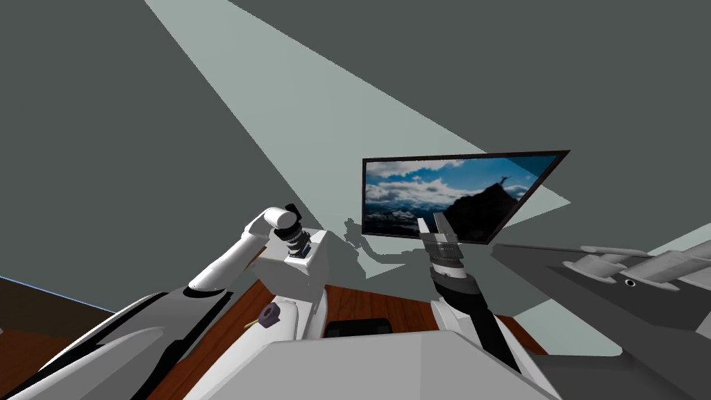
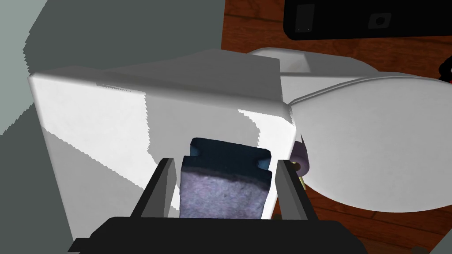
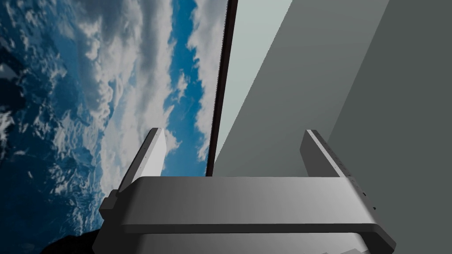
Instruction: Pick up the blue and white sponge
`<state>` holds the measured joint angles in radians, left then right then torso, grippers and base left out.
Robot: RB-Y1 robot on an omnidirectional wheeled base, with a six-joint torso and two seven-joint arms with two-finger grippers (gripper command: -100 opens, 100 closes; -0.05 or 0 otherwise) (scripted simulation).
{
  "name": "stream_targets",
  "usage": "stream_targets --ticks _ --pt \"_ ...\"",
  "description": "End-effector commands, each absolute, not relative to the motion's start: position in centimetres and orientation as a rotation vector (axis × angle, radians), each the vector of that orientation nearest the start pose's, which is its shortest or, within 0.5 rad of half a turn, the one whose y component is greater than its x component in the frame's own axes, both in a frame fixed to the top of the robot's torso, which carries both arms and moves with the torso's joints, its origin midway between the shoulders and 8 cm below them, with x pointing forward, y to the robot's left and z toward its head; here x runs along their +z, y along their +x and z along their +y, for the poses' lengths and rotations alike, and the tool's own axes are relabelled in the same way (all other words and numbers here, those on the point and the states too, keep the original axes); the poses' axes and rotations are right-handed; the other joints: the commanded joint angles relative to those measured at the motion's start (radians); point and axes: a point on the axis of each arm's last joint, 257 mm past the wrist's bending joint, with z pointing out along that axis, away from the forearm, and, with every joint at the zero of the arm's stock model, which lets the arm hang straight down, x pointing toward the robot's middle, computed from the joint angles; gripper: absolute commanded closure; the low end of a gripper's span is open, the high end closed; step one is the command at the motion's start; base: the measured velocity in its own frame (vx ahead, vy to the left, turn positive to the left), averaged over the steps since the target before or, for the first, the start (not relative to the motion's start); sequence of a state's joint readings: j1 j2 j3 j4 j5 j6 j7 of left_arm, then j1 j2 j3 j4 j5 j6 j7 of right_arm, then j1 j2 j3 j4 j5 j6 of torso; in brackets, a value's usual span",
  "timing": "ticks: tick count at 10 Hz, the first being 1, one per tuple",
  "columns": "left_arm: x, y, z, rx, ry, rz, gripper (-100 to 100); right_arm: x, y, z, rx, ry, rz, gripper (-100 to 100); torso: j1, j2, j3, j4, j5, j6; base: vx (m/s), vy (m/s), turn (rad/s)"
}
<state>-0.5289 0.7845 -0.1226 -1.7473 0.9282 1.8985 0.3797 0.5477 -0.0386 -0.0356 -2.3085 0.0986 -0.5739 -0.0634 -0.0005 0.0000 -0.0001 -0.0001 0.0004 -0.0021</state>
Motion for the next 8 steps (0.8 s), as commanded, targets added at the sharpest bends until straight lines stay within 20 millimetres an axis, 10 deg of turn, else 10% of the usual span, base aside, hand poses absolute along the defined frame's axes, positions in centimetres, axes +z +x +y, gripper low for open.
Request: stream_targets --ticks 1,3,4,5,8 --pt "-21.5 41.8 30.2 -0.254 -2.097 2.219 100 3.5 32.4 -27.3 1.268 0.536 0.653 0 0.000 0.000 0.000 0.000 0.000 0.000 0.000 0.000 0.000" --pt "-21.5 41.8 30.2 -0.254 -2.098 2.217 100 3.5 32.4 -27.3 1.268 0.536 0.653 0 0.000 0.000 0.000 0.000 0.000 0.000 0.000 0.000 0.000" --pt "-21.5 41.8 30.2 -0.254 -2.099 2.217 0 3.5 32.4 -27.3 1.268 0.536 0.653 0 0.000 0.000 0.000 0.000 0.000 0.000 0.000 0.000 0.000" --pt "-20.4 41.5 29.9 -0.255 -2.094 2.222 100 3.5 32.4 -27.3 1.268 0.536 0.653 0 0.000 0.000 0.000 0.000 0.000 0.000 0.009 0.001 0.048" --pt "-19.9 41.4 29.8 -0.257 -2.089 2.226 100 3.5 32.4 -27.3 1.268 0.536 0.653 0 -0.001 0.000 0.000 0.001 -0.001 0.000 0.016 0.000 0.029"
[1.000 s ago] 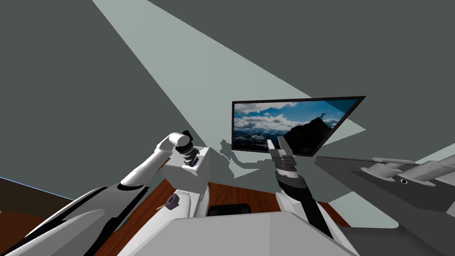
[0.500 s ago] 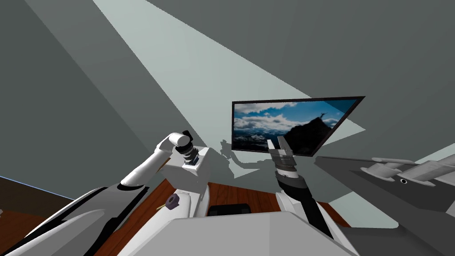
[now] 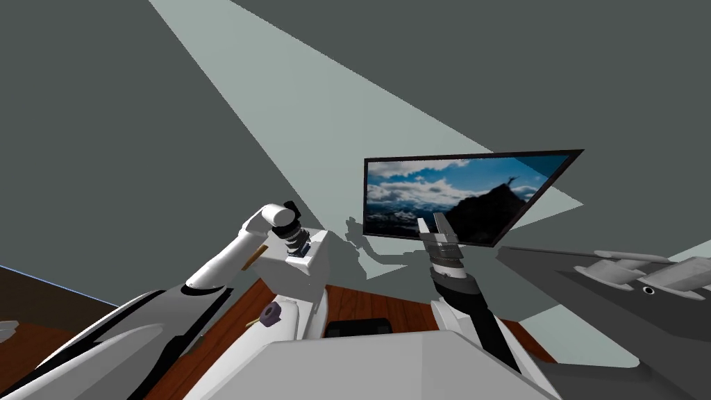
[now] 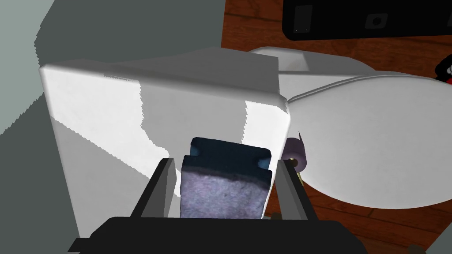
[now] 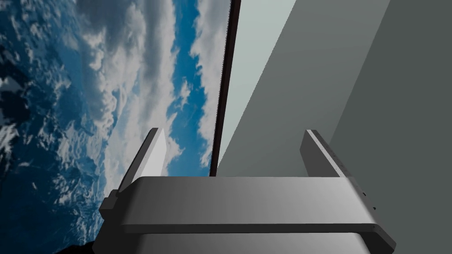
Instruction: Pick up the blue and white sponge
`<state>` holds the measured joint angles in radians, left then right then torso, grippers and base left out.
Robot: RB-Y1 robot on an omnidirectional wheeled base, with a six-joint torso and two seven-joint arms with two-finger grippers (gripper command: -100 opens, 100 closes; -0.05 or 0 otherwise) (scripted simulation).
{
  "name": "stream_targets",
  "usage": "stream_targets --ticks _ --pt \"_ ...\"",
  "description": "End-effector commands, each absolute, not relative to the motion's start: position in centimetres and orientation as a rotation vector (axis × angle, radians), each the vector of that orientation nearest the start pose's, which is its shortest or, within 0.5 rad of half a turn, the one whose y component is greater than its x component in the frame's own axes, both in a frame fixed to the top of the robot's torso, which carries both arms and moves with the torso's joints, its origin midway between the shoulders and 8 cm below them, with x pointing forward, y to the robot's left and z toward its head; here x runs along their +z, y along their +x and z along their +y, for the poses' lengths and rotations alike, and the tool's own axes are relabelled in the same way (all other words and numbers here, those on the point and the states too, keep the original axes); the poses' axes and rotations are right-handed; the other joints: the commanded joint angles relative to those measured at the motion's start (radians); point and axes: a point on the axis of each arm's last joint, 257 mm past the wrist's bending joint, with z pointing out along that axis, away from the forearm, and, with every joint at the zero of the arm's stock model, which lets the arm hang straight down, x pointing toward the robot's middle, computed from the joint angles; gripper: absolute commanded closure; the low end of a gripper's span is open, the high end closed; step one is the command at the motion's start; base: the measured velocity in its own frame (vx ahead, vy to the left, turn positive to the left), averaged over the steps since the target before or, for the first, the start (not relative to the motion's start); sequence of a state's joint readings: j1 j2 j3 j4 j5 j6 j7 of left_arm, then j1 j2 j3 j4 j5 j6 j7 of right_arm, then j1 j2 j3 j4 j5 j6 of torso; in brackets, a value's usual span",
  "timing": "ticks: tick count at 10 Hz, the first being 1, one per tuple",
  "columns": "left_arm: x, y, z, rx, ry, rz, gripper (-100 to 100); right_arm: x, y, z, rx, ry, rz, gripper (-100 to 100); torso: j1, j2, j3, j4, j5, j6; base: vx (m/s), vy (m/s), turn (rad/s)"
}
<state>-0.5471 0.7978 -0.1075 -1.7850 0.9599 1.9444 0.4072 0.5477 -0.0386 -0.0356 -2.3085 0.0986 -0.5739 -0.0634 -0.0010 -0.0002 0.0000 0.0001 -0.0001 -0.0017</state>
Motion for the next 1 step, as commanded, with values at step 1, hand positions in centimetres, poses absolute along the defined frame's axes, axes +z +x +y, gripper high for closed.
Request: stream_targets --ticks 1 --pt "-19.80 41.31 29.85 -0.255 -2.090 2.225 0 3.46 32.35 -27.32 1.268 0.536 0.653 0 0.000 0.000 0.000 0.000 0.000 0.000 0.000 0.000 0.000"
